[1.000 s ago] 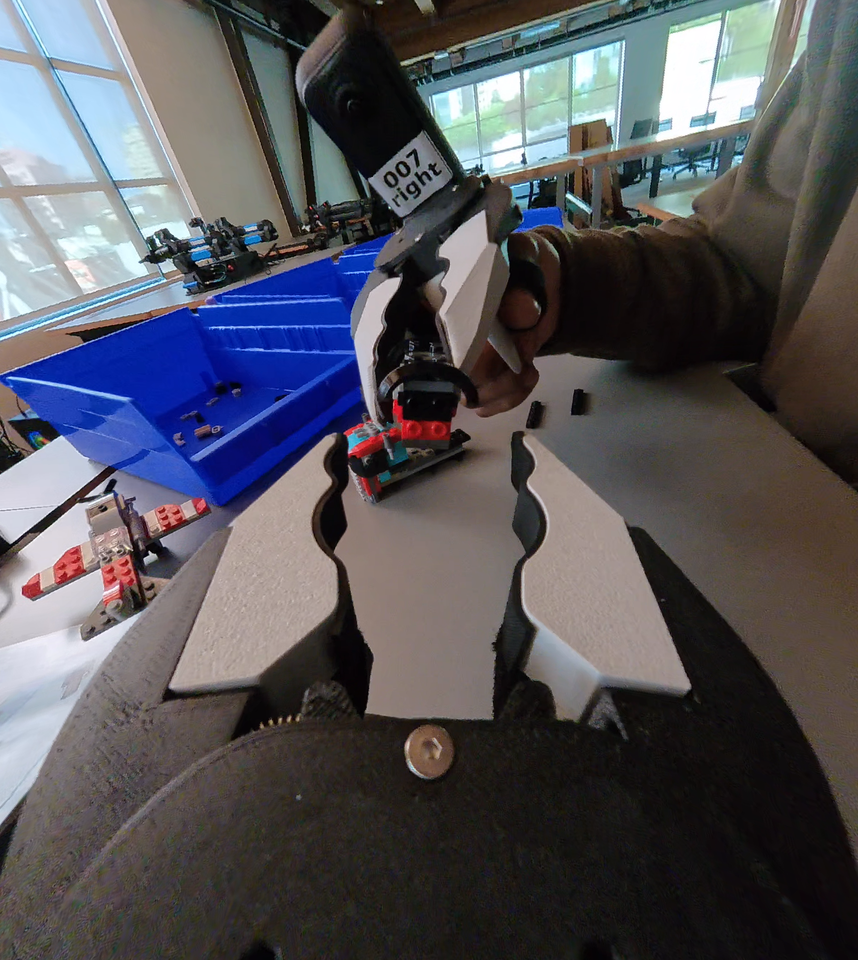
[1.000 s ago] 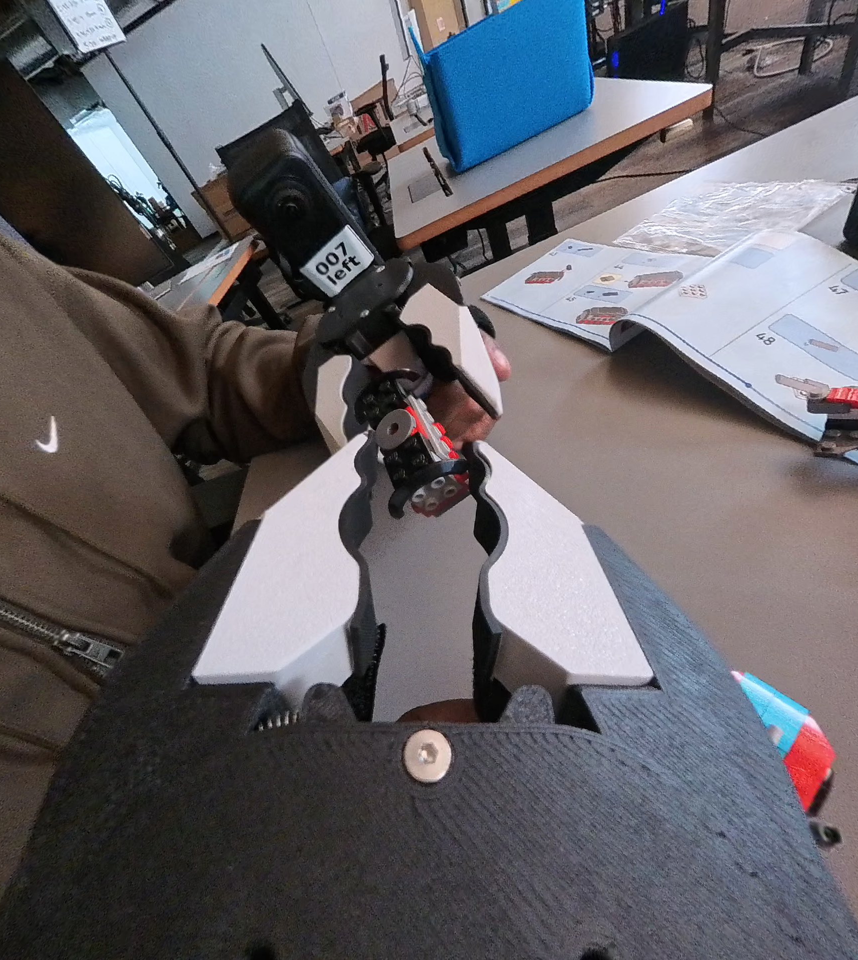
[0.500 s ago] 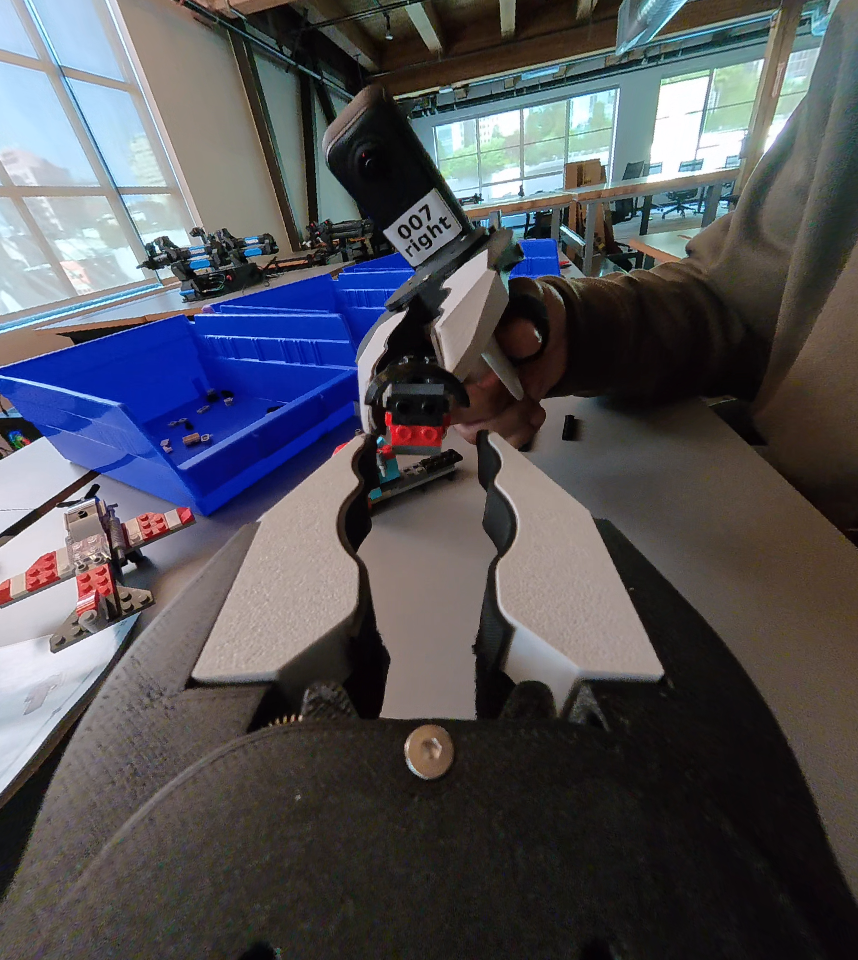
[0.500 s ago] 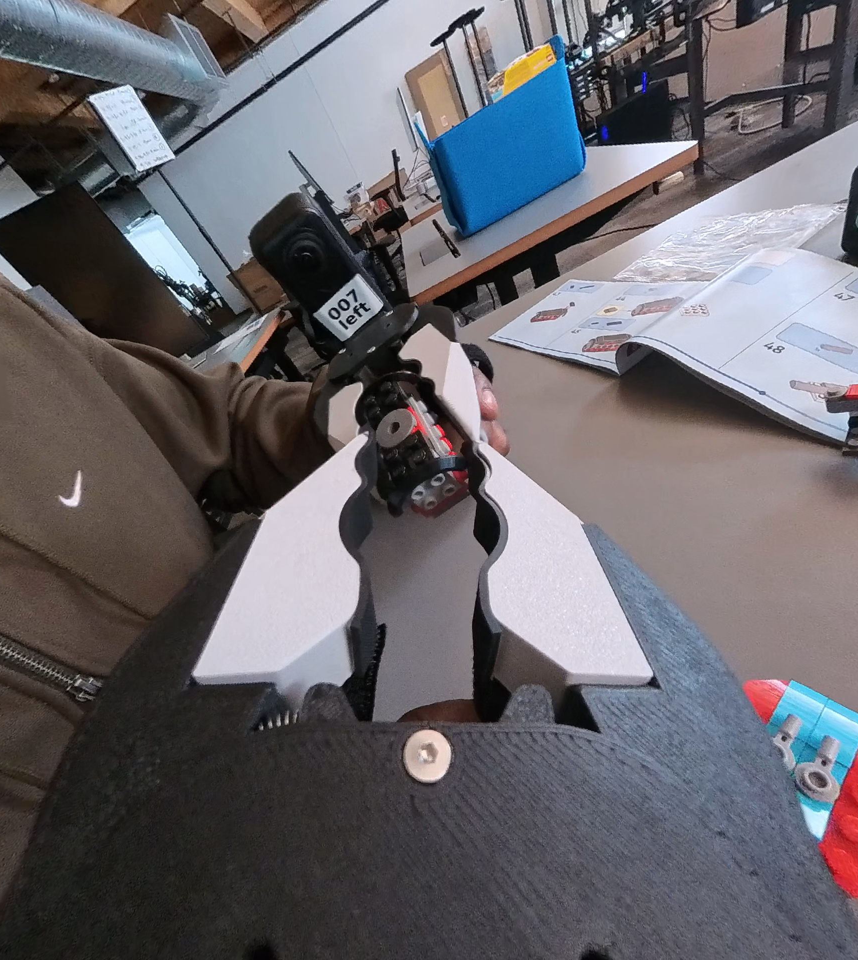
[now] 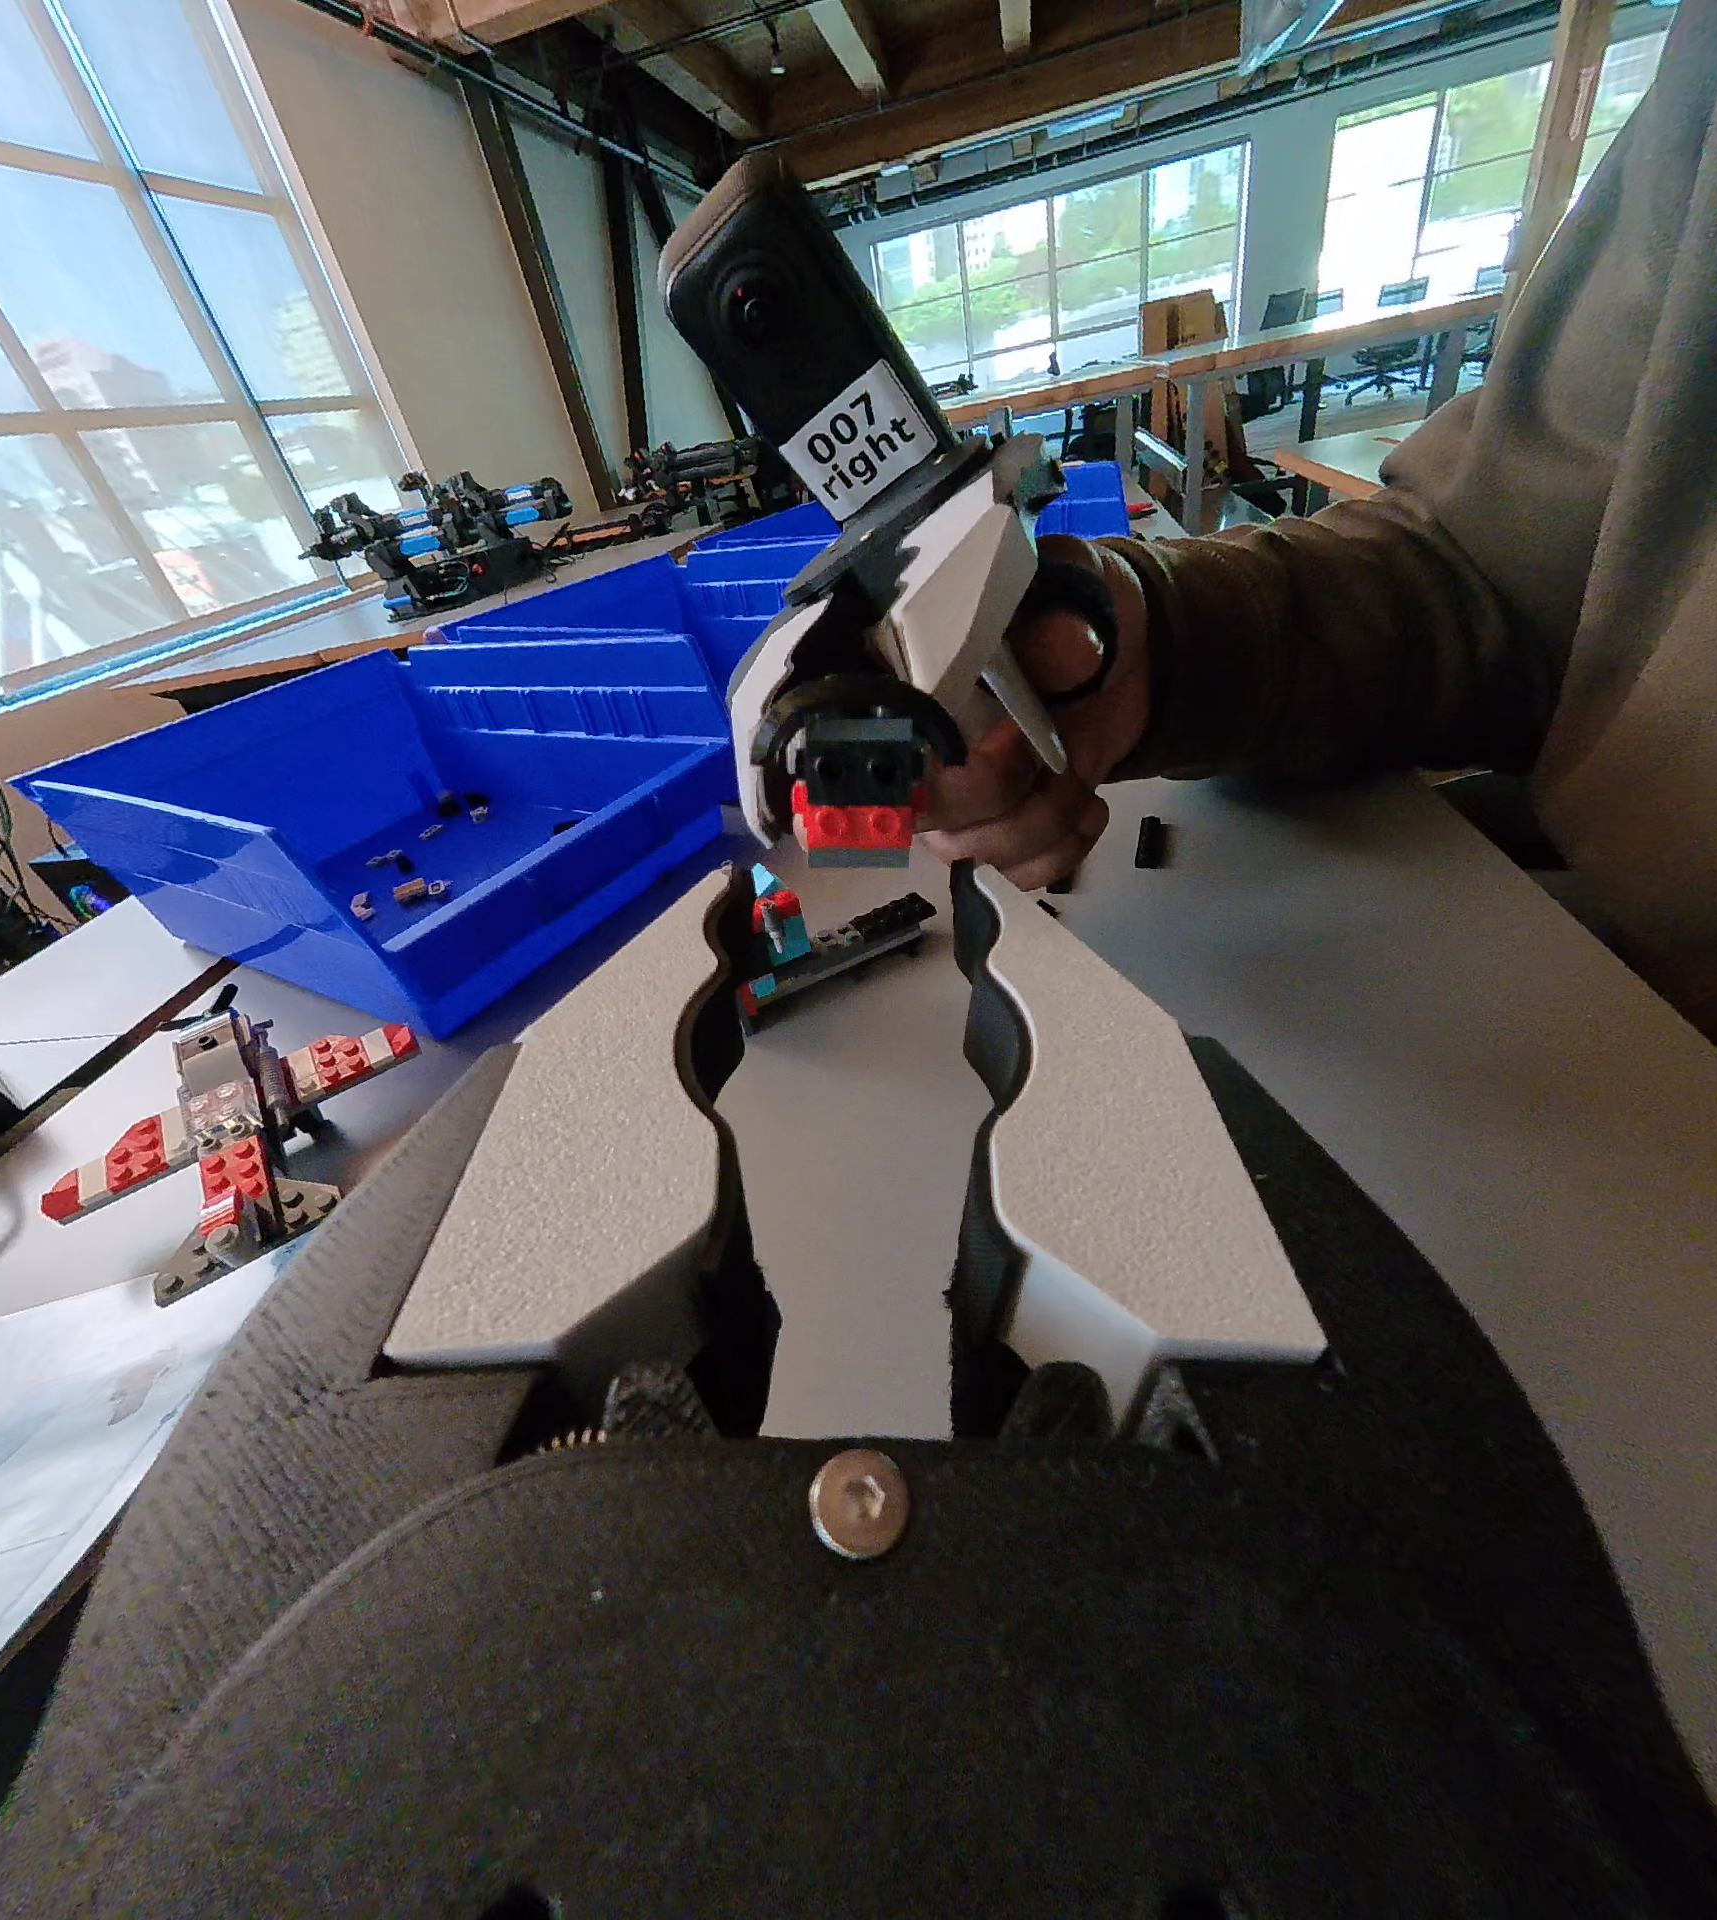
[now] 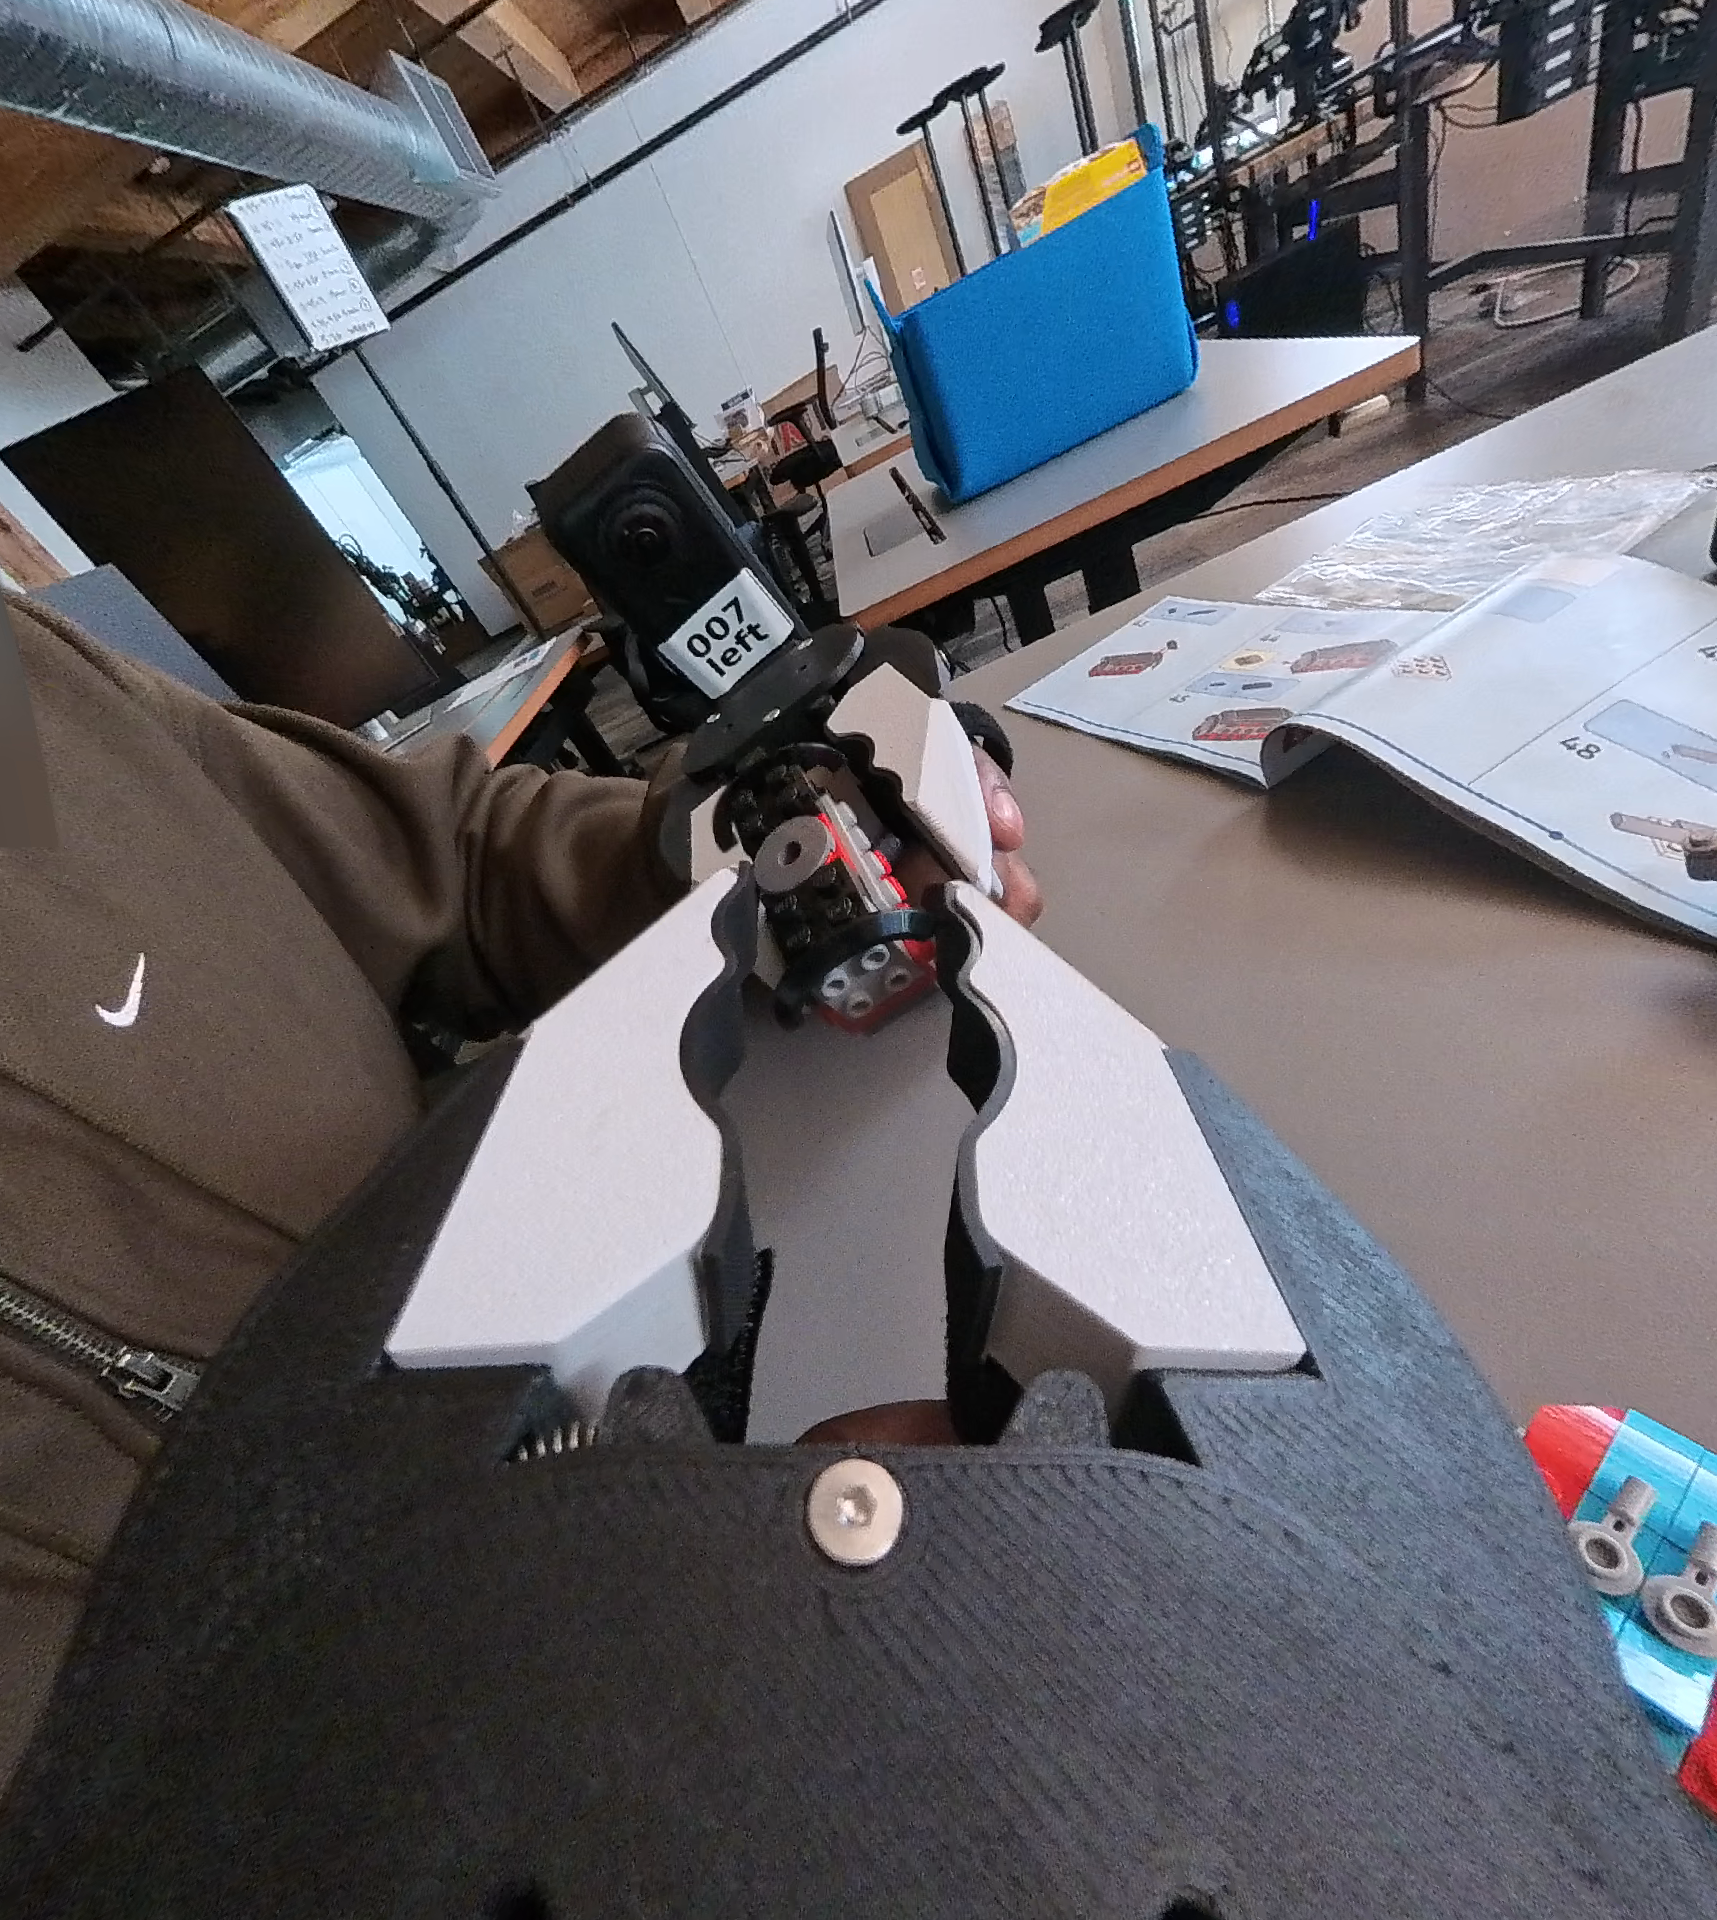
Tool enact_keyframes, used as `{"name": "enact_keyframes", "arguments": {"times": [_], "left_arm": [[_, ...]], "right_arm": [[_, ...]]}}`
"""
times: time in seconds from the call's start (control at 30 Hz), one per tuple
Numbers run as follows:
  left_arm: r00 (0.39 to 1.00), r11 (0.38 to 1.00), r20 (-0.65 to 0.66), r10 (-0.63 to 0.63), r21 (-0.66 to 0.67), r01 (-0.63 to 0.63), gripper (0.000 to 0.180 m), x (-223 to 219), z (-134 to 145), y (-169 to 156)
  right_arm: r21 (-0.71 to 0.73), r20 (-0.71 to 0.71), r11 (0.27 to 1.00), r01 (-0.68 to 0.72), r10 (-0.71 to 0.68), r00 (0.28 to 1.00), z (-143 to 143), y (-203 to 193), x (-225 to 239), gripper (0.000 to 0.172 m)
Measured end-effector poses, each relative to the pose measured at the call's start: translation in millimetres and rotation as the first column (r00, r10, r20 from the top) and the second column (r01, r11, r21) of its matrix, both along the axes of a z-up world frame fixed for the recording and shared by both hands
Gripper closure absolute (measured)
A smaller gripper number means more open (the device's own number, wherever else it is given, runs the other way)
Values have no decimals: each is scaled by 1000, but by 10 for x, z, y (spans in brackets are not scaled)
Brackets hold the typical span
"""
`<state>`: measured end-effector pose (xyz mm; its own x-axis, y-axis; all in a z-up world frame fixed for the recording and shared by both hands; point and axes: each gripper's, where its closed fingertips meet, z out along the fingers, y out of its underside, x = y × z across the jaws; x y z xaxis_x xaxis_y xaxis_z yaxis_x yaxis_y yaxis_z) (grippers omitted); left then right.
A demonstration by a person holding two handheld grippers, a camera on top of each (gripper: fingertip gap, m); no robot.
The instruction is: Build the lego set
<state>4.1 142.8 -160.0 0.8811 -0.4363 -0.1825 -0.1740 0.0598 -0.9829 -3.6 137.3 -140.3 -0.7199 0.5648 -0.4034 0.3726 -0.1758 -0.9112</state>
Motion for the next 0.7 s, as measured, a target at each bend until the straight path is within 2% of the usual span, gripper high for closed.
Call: {"name": "enact_keyframes", "arguments": {"times": [0.7], "left_arm": [[1000,1000,-14,12,8,-12,140,-47,5,-10]], "right_arm": [[-31,32,999,-8,9,999,-35,36,-7,137]]}}
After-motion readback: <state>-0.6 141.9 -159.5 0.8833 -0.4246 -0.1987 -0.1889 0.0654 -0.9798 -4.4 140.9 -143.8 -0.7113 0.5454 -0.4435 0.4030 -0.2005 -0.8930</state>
